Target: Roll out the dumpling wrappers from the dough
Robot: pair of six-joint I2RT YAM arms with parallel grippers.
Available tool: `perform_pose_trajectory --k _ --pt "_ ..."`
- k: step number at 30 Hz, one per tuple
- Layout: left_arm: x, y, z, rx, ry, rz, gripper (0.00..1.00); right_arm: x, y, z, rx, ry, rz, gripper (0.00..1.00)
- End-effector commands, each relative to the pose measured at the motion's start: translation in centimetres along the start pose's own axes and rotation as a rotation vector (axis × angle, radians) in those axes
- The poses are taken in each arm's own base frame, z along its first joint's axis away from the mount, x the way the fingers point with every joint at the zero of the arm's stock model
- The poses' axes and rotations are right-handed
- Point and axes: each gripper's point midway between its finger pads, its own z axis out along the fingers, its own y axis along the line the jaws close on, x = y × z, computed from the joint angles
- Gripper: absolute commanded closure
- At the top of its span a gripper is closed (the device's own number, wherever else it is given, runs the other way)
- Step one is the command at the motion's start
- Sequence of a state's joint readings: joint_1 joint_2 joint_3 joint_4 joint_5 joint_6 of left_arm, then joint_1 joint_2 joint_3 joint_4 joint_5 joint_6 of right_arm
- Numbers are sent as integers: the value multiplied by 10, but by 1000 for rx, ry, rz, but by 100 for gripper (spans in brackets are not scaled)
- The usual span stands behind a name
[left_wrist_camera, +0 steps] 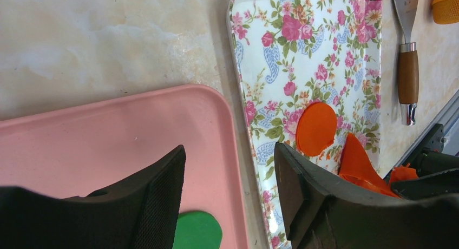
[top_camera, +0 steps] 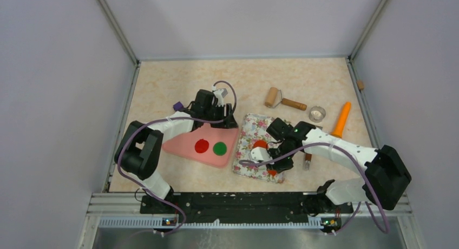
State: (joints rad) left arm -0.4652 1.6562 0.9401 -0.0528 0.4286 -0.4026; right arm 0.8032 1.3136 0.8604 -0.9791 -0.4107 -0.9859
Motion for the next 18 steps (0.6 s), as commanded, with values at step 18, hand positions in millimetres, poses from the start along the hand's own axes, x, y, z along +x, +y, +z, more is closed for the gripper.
perform_pose_trajectory --k 18 --pt "-7 1 -4 -3 -34 22 34 -28 -22 -31 166 -80 -80 44"
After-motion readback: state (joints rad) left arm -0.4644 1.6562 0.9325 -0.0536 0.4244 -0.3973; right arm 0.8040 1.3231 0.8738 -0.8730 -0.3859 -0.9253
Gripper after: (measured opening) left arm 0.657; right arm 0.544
